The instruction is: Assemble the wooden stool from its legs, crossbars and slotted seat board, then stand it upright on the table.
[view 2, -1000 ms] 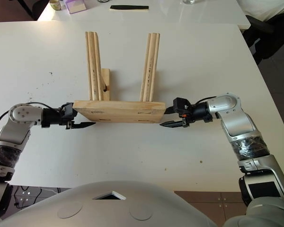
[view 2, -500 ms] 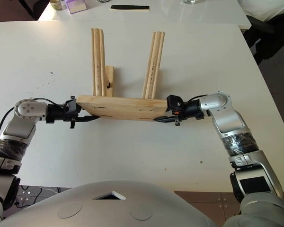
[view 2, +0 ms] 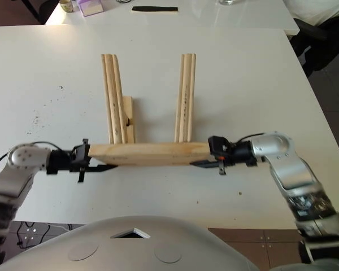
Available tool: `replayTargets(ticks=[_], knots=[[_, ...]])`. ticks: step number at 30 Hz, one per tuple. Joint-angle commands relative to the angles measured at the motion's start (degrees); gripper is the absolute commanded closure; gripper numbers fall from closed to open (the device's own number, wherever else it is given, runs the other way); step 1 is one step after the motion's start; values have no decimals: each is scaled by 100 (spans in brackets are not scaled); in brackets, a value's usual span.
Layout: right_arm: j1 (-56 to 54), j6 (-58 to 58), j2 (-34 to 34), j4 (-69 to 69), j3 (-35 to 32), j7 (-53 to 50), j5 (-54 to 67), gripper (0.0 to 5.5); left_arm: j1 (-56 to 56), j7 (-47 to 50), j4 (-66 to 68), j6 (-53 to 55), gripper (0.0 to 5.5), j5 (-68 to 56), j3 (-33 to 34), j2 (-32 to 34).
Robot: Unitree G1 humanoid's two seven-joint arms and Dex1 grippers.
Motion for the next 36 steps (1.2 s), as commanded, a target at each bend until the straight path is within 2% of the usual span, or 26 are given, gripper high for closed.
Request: replayTargets(ticks=[1,3,5,8,10,12,14,15,18,21,26,31,36], knots=[[1503,1164,-493,-1600,-1081,-18,1422,417,1852,603,-1910,1150,417,-1108,410,147],[1865,2171,-763,-2215,-2061,-202,3090,416,2265,1281,-2816,2054,417,-2648,1003,240],[1873,2884,-1224,-2325,-2904,-748,5112,416,2433,2144,-3451,2376,417,-4651,1565,575],[1907,3119,-2153,-2075,-3628,-1548,8022,416,2702,3139,-4265,1803,416,-6998,1822,1225],[1625,2985,-2506,-1740,-3620,-1861,9268,416,2258,4057,-4583,1080,416,-8553,1695,1417],[650,3124,-2350,-1108,-3226,-1884,9521,416,1377,5081,-4670,325,416,-9462,1301,1072],[-535,3042,-1437,-775,-2753,-2634,9521,416,424,6265,-4674,-372,416,-9603,828,366],[-942,2652,-768,-941,-2527,-3360,9521,416,72,6775,-4663,-620,416,-9603,681,91],[-1727,437,1258,-2177,-1634,-6423,9521,416,-821,8043,-4565,-1095,411,-9603,510,-620],[-2496,-679,2332,-2579,-1321,-8265,9521,415,-1669,9103,-4339,-1348,400,-9603,566,-1256],[-3195,-817,3035,-2498,-1388,-9162,9521,414,-2597,9827,-3947,-1102,390,-9603,709,-1864],[-3425,-469,3329,-2544,-1438,-9610,9521,420,-2600,10162,-4050,-637,469,-9602,664,-2103],[-3919,-605,3863,-2786,-1532,-10439,9521,420,-2775,10637,-4185,-623,546,-9603,736,-2356]])
